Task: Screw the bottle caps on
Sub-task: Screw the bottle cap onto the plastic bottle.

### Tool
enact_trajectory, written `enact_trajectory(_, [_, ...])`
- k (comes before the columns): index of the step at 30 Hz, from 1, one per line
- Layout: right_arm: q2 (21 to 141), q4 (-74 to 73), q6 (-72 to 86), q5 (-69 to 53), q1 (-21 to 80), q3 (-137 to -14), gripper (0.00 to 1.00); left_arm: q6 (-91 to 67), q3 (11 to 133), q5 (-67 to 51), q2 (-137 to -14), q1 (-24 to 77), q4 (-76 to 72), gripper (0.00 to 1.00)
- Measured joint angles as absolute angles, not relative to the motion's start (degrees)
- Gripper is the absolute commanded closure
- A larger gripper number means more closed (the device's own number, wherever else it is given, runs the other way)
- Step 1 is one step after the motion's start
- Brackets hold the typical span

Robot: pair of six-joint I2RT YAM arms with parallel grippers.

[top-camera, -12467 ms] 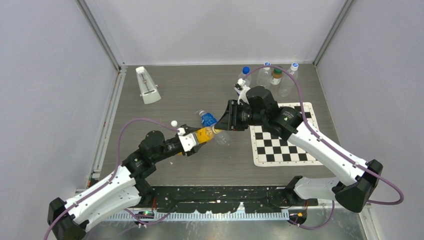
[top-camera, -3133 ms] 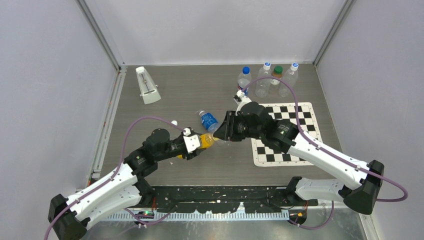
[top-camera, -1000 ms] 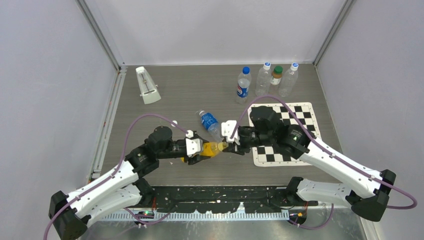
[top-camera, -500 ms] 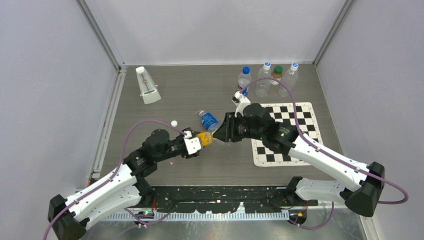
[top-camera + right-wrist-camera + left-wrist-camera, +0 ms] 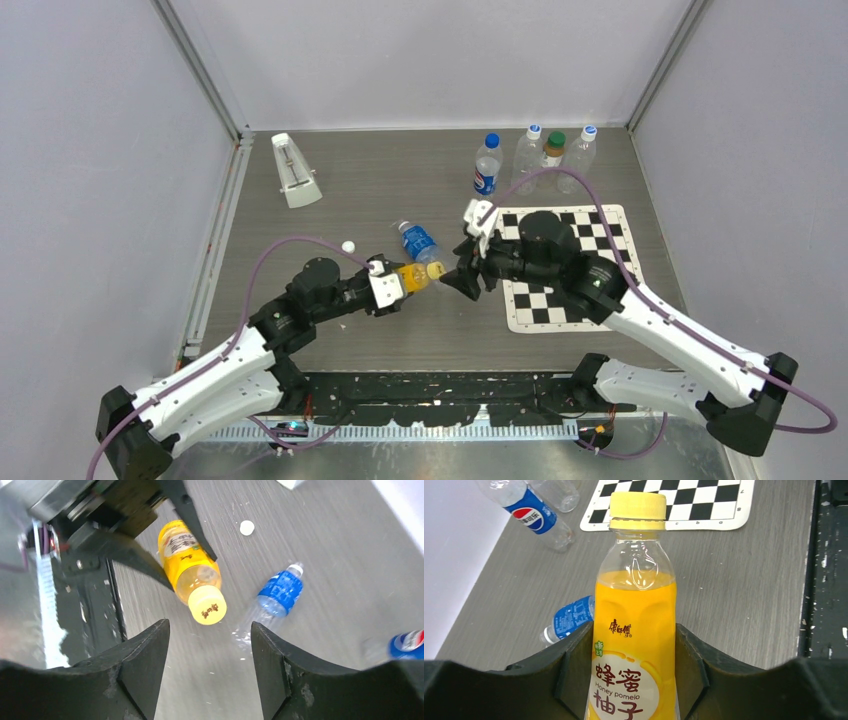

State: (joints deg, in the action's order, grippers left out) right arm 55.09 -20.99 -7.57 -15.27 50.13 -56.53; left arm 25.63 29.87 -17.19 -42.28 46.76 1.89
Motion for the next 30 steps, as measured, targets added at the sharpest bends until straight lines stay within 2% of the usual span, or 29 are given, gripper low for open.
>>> enact_trajectory(7, [50.11,-25.56,-29.91,-24.64,50.13,-56.55,0.33,23.90,30.74,-21.98,-44.03,46.76,2.55,1.00])
enact_trajectory(19, [54.08,-31.81,-41.17,-30.22,50.13,-57.67,0.37,22.55,32.05,-29.95,-44.80,46.76,4.21,1.00])
enact_trajectory(25, [55.35,-32.05,-42.13,-31.66,50.13,-59.00,0.45,22.46,32.77,-31.83,-44.88,46.76,4.69,1.00])
enact_trajectory(30, [56.69,-32.62,-42.19,-32.82,50.15,-59.70,0.60,22.44,32.77,-32.23,-44.88,46.74,4.80,1.00])
